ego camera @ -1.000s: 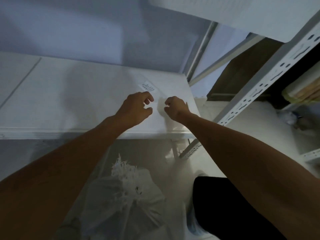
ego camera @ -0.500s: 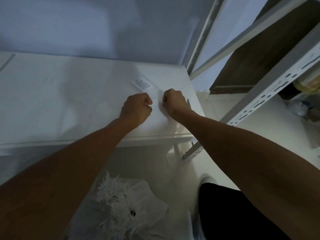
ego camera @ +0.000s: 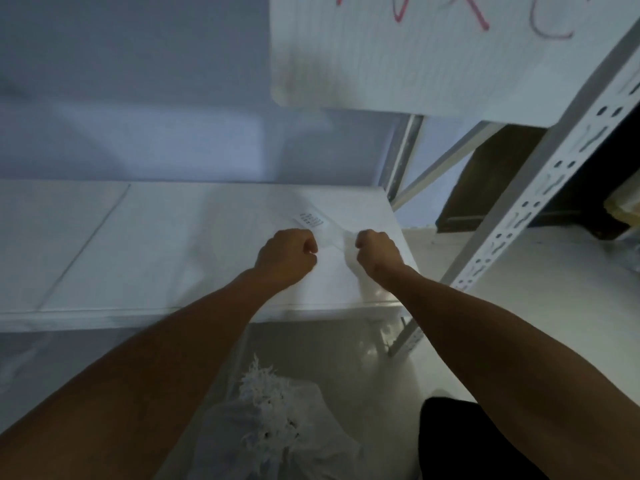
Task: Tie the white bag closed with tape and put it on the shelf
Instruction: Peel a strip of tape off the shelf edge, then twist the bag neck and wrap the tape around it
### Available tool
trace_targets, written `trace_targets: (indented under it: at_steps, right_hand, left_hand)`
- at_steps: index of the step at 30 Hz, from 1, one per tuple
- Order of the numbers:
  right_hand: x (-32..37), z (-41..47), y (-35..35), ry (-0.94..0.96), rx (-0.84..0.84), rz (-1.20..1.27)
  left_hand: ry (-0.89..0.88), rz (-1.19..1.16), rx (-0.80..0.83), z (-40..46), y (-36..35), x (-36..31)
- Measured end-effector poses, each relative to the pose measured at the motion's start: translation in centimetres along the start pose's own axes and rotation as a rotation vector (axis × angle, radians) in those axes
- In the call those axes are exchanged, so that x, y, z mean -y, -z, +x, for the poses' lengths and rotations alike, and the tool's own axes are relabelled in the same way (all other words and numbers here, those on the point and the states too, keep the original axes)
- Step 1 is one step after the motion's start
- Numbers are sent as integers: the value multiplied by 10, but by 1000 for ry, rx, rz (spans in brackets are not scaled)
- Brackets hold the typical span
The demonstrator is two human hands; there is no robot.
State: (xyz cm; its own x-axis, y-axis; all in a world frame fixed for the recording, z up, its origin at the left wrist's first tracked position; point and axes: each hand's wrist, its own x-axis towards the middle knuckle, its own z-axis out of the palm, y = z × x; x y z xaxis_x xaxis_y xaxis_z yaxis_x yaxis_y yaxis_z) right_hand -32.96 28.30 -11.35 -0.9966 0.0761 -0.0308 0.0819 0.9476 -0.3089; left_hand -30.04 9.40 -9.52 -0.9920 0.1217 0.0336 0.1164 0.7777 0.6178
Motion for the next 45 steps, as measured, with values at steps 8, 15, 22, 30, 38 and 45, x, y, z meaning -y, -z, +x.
trace_targets:
  at_steps: [8,15,22,30,38,45]
  right_hand:
    - [-4,-18,10,36,25,27]
    - [11,-87,55,229,129,54]
    - [34,-164,75,485,119,188]
    - [52,-187,61,572,162,159]
    - [65,-210,22,626,260,236]
    - [55,-216,-5,626,267,194]
  left_hand:
    - [-50,64,6,-28,23,12]
    - [-253,172,111,-81,31,15]
    - [-386,55,52,-128,46,-8]
    - [-338,-30,73,-168,59,1]
    - [-247,67,139,-197,55,33]
    - [-115,121,186,-210,42,61]
